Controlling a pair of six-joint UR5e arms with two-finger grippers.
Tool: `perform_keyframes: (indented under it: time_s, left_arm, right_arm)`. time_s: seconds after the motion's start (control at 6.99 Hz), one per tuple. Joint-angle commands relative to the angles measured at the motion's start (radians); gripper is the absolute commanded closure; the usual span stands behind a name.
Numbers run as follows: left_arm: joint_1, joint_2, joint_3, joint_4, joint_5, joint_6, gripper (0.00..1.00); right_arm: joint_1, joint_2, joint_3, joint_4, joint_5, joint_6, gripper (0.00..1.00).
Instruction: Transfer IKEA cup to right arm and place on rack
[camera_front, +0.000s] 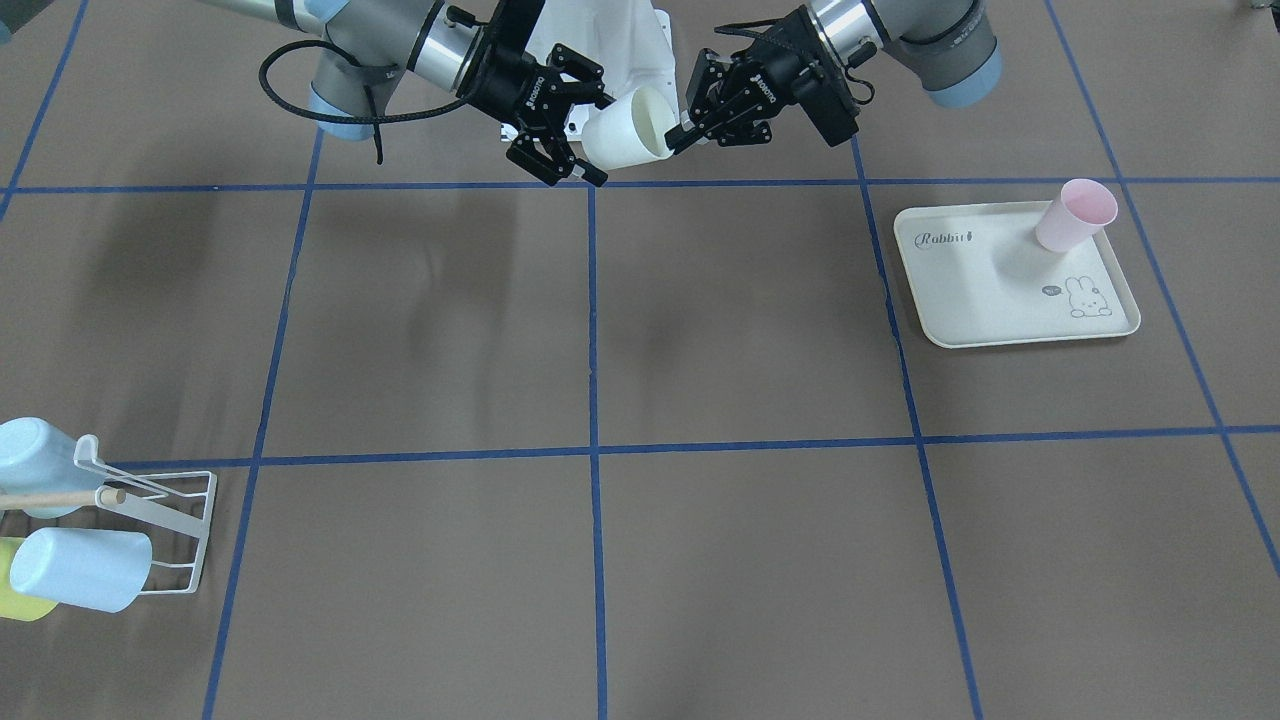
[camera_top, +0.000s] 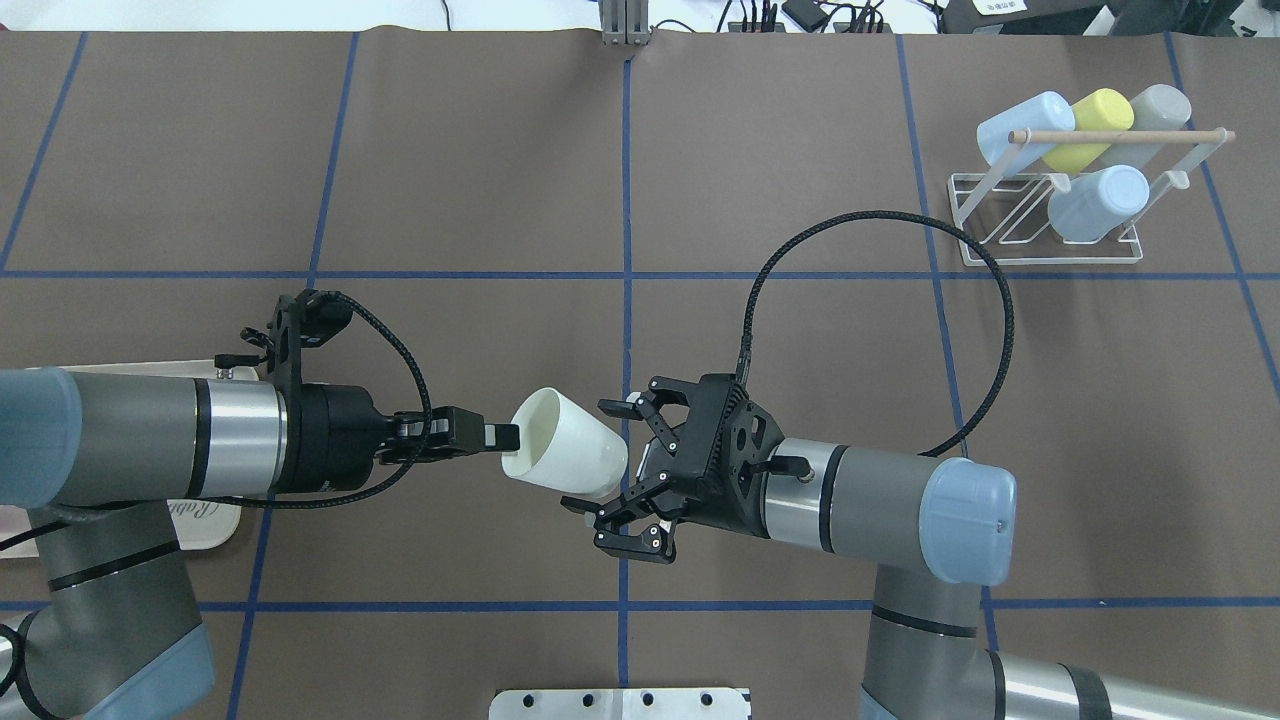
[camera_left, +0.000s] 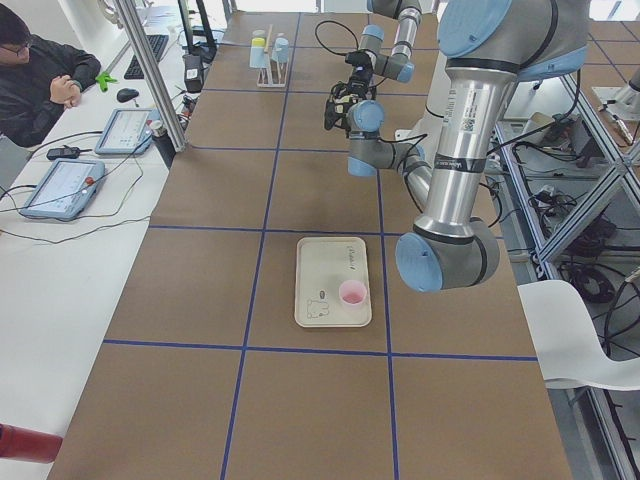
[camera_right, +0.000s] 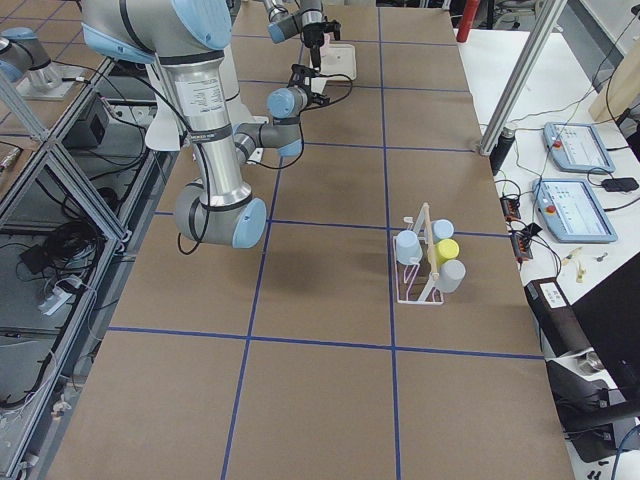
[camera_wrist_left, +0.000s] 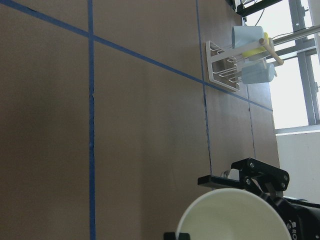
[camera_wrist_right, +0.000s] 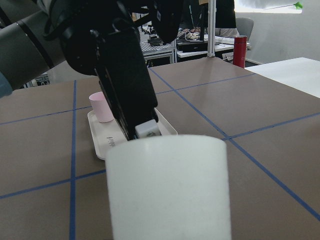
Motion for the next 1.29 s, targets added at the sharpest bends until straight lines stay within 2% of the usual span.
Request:
perform_keyframes:
  time_s: [0.0,0.14,0.29,0.57,0.86,1.0,1.14]
  left_arm:
    - [0.000,0.000,0.000,-0.002,-0.001,0.000,1.00]
    - [0.000,0.000,-0.002,-0.005,-0.003,0.000,0.95]
    - [0.000,0.000,-0.002,-0.002,0.002,0.002,0.02]
    - [-0.021,0.008,-0.009,0.000,0.002,0.006,0.00]
    - [-0.089,0.090,-0.014,0.005,-0.021,0.133,0.00]
    - [-0.141,0.167,-0.017,0.006,-0.023,0.235,0.00]
    - [-0.208,0.268,-0.038,0.006,-0.053,0.394,0.00]
  right_arm:
    - [0.001,-0.003,-0.001,0.006,0.000,0.001,0.43]
    - [0.001,-0.009,-0.004,0.037,0.000,0.003,0.85]
    - [0.004,-0.012,-0.004,0.048,-0.011,0.003,1.00]
    - [0.004,-0.014,-0.006,0.045,-0.060,-0.002,1.00]
    - [0.016,-0.030,-0.004,-0.009,-0.118,-0.002,1.00]
    - [0.047,-0.032,0.000,-0.130,-0.123,-0.007,1.00]
    - [0.079,-0.023,0.020,-0.302,-0.121,-0.008,1.00]
